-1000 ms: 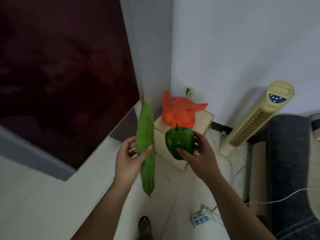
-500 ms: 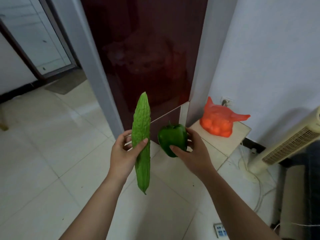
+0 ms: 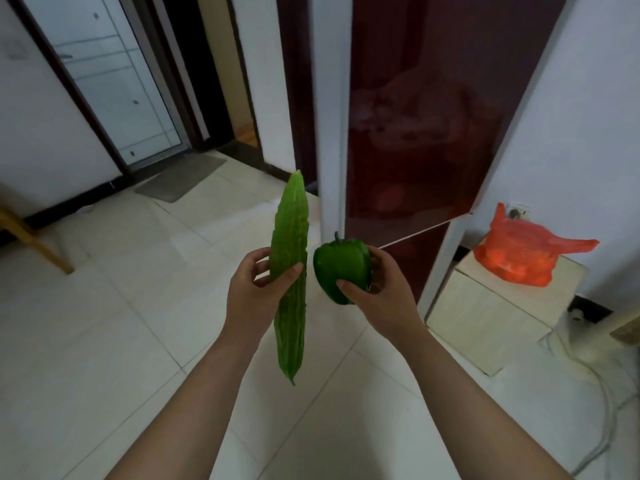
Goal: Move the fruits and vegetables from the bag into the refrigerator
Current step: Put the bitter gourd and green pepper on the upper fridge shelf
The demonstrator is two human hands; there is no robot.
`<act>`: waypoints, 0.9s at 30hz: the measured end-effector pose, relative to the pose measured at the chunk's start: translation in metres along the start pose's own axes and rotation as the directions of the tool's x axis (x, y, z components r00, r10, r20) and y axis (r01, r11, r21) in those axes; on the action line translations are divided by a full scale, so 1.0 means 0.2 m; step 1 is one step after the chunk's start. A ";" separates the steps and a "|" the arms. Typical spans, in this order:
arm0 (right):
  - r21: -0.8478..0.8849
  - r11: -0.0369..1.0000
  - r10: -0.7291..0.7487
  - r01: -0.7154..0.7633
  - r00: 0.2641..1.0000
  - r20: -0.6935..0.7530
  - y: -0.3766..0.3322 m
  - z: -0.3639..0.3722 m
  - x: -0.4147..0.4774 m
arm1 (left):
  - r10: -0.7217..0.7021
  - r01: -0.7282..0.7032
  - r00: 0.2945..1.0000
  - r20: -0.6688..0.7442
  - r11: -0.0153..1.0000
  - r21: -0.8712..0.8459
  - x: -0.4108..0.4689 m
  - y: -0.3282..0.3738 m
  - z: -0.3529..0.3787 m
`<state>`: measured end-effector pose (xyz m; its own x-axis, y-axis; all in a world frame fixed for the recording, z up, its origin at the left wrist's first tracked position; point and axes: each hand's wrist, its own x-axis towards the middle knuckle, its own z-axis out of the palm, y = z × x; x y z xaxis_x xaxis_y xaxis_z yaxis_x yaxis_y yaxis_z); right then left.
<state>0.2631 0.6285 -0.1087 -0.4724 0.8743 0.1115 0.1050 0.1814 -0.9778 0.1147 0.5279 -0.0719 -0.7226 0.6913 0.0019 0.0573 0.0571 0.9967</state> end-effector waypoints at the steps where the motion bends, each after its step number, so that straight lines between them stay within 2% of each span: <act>1: -0.006 1.000 -0.004 0.004 1.000 0.012 -0.01 0.06 0.03 | -0.003 0.003 1.000 -0.007 1.000 -0.003 0.04 -0.01 -0.05; 11: 0.014 1.000 -0.016 0.016 0.999 0.030 -0.05 0.45 0.49 | 0.004 -0.004 1.000 -0.010 1.000 0.018 0.63 -0.05 -0.29; 17: 0.063 0.998 -0.017 0.015 0.999 0.042 -0.09 0.61 0.90 | -0.030 0.030 0.999 -0.031 1.000 0.003 1.06 0.03 -0.33; 27: 0.094 0.995 -0.027 0.028 1.000 -0.006 -0.15 0.80 1.49 | 0.015 -0.014 1.000 0.005 0.996 -0.086 1.71 0.08 -0.27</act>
<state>-0.0214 0.8110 -0.0745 -0.4698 0.8717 0.1394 0.0088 0.1625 -0.9867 -0.1680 0.7259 -0.0511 -0.7180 0.6958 0.0161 0.0082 -0.0147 0.9999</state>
